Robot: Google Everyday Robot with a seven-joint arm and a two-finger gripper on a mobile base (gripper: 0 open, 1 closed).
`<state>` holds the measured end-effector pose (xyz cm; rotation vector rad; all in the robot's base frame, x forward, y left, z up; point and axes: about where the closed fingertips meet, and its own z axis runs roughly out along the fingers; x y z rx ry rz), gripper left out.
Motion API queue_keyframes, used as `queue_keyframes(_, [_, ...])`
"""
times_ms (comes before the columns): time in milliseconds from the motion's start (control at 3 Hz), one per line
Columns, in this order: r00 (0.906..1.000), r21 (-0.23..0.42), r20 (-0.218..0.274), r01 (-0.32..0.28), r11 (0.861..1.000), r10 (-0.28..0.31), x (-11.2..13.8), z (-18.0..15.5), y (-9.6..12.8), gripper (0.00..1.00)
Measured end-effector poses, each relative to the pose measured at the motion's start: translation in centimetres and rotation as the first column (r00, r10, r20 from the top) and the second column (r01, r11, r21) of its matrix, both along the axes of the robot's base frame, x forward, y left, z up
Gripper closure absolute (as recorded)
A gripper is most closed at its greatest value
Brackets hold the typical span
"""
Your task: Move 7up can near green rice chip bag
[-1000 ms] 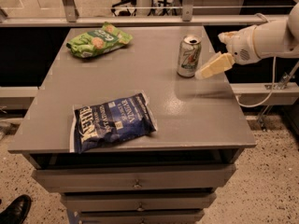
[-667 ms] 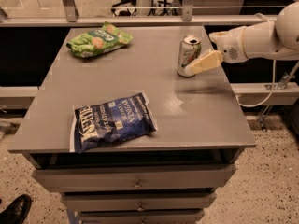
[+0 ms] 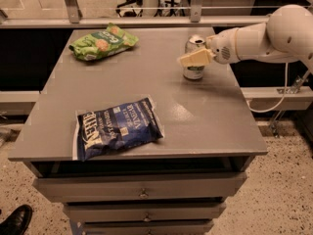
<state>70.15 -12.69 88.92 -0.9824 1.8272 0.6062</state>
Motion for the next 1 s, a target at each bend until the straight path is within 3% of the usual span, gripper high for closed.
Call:
queue_keyframes(333, [0.9997, 0.037, 0.020, -0.011, 0.999, 0.011, 0.3, 1.5, 1.3, 0.63])
queue_keyframes(667, [0.9961, 0.062, 0.088, -0.006, 0.998, 0.001, 0.8, 4.9, 1.5, 0.86])
queue_keyframes(1000, [0.9960, 0.064, 0.090, -0.010, 0.998, 0.004, 0.8, 5.0, 1.8, 1.00])
